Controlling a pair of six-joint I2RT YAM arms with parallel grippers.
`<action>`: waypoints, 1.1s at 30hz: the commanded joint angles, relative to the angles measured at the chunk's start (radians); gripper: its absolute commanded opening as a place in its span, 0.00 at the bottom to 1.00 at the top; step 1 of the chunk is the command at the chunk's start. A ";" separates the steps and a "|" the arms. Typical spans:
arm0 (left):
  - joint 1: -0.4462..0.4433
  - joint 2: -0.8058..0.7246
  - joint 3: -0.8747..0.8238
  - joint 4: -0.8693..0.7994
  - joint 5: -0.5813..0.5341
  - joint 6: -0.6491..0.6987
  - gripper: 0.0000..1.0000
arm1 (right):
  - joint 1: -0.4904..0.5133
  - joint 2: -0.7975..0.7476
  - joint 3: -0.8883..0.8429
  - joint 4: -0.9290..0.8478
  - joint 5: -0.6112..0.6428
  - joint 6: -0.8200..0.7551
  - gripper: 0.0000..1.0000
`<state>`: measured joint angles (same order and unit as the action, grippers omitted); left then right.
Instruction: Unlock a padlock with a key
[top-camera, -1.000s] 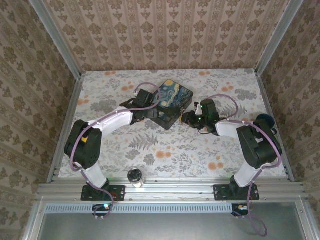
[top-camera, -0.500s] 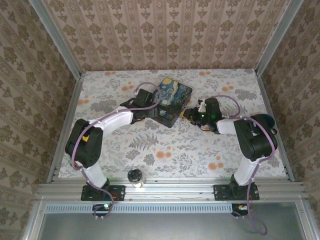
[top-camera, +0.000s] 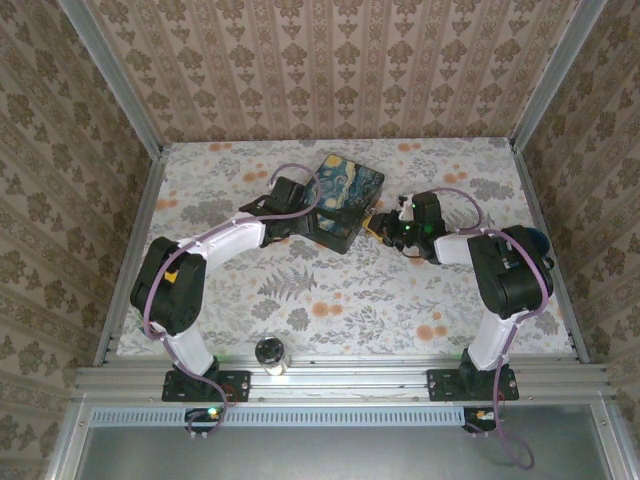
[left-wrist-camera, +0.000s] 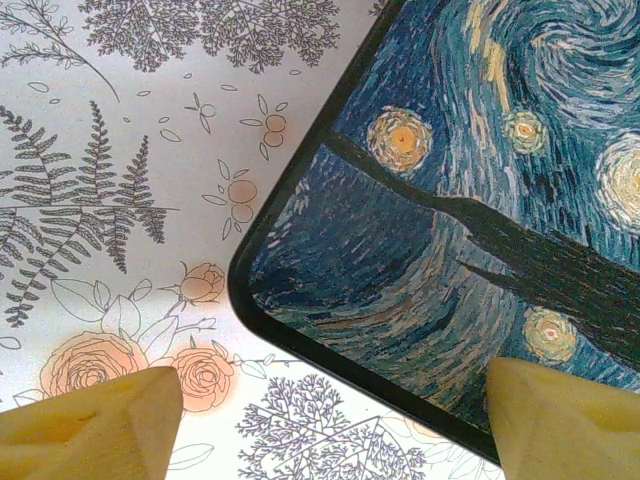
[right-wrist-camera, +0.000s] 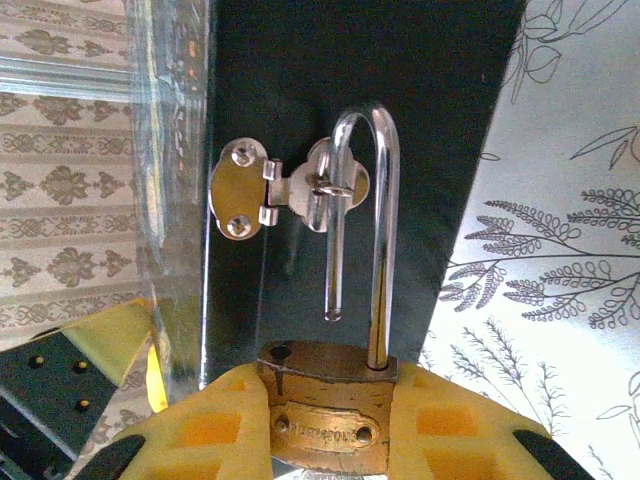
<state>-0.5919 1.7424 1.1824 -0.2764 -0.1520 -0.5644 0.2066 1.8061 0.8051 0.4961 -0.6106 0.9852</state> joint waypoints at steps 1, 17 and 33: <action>0.042 0.050 -0.030 -0.141 -0.056 0.000 0.78 | -0.031 -0.011 -0.029 0.084 0.021 0.085 0.07; -0.082 -0.079 0.135 -0.178 -0.158 0.107 1.00 | 0.039 -0.180 -0.177 0.065 0.026 0.145 0.06; -0.203 0.175 0.258 -0.280 -0.171 0.140 1.00 | 0.023 -0.183 -0.171 0.012 0.102 0.096 0.06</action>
<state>-0.8013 1.8954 1.4487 -0.4675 -0.2897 -0.4442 0.2394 1.6409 0.6319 0.5228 -0.5518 1.1137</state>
